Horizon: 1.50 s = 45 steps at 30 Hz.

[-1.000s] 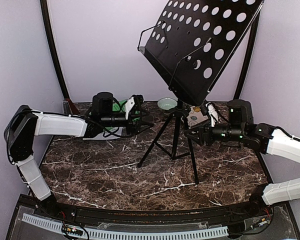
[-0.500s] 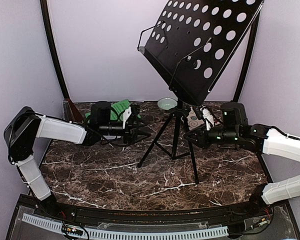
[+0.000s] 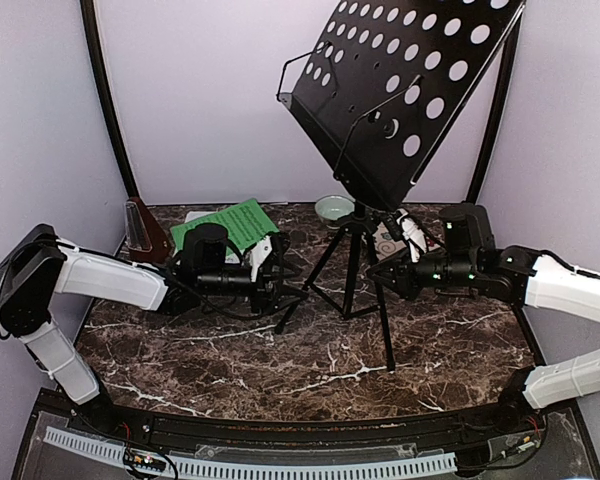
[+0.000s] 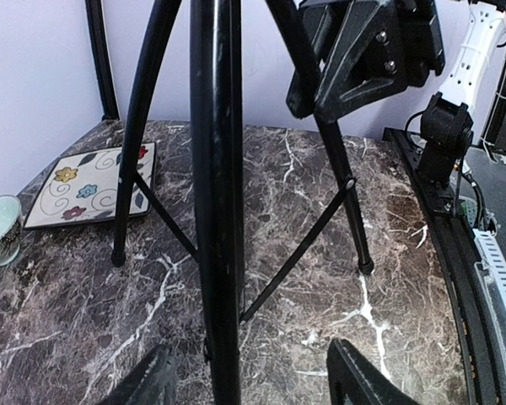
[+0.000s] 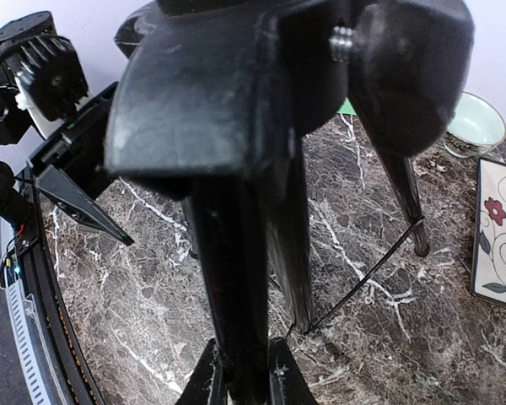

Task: Set up the instrument practice props

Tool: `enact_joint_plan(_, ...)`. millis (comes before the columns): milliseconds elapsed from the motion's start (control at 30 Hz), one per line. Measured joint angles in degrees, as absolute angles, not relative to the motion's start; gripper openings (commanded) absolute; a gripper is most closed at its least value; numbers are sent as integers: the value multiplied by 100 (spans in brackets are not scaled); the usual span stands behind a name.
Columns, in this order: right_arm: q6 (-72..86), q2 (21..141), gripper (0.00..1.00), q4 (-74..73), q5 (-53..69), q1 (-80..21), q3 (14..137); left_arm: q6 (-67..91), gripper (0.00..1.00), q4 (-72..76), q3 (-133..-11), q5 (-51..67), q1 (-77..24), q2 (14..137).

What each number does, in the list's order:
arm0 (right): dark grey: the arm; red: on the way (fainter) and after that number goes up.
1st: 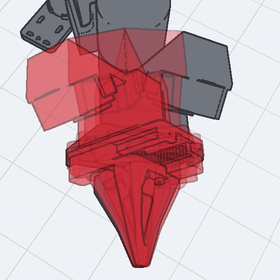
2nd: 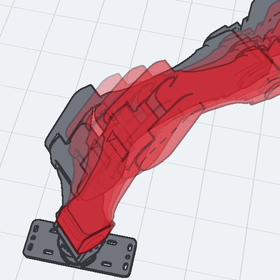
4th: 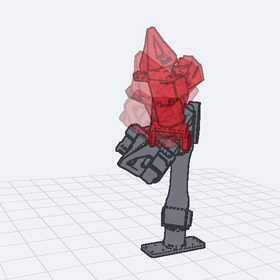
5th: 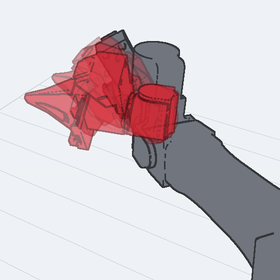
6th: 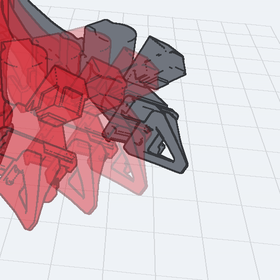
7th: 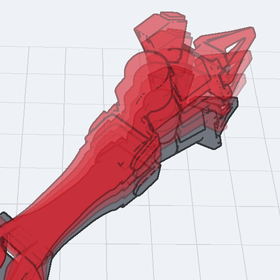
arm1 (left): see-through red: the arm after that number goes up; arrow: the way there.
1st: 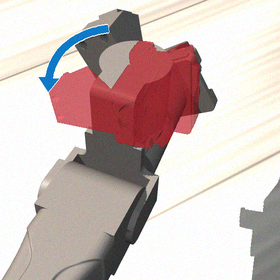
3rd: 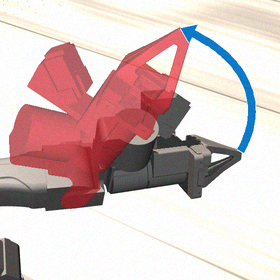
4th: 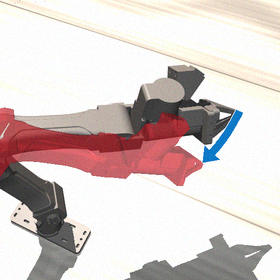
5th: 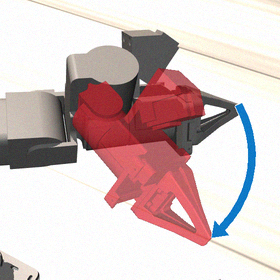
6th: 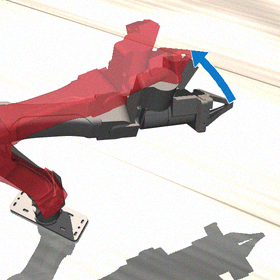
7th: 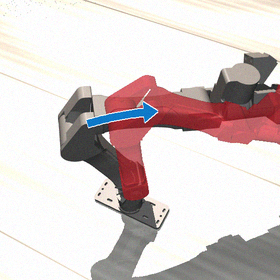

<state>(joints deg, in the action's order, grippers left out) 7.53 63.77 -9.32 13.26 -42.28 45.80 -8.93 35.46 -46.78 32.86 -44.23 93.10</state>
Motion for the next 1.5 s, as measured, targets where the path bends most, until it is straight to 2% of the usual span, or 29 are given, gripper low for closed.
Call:
enact_joint_plan(200, 655, 6407, 0, -1151, 1363, -4228, 4707, -854, 60, 3376, -4799, 2978, -4464, 9612)
enact_joint_plan(433, 593, 6466, 0, -1240, 1428, -4228, 4783, -814, 46, 3262, -4856, 2770, -4530, 9789)
enact_joint_plan(600, 543, 6484, 0, -1323, 1455, -4228, 4834, -784, 20, 3210, -4873, 2753, -4584, 9867)
enact_joint_plan(800, 432, 6510, 0, -1612, 1446, -4228, 4982, -864, 0, 3210, -4803, 2696, -4606, 9826)
enact_joint_plan(1433, 143, 6427, 0, -2589, 2021, -4316, 5096, -722, 0, 3011, -3710, 2263, -4864, 8748)
enact_joint_plan(1467, 134, 6427, 5, -2628, 2064, -4316, 5096, -722, 0, 2987, -3686, 2228, -4888, 8724)
enact_joint_plan(1500, 128, 6427, 15, -2663, 2088, -4322, 5096, -725, 0, 2976, -3649, 2174, -4917, 8698)
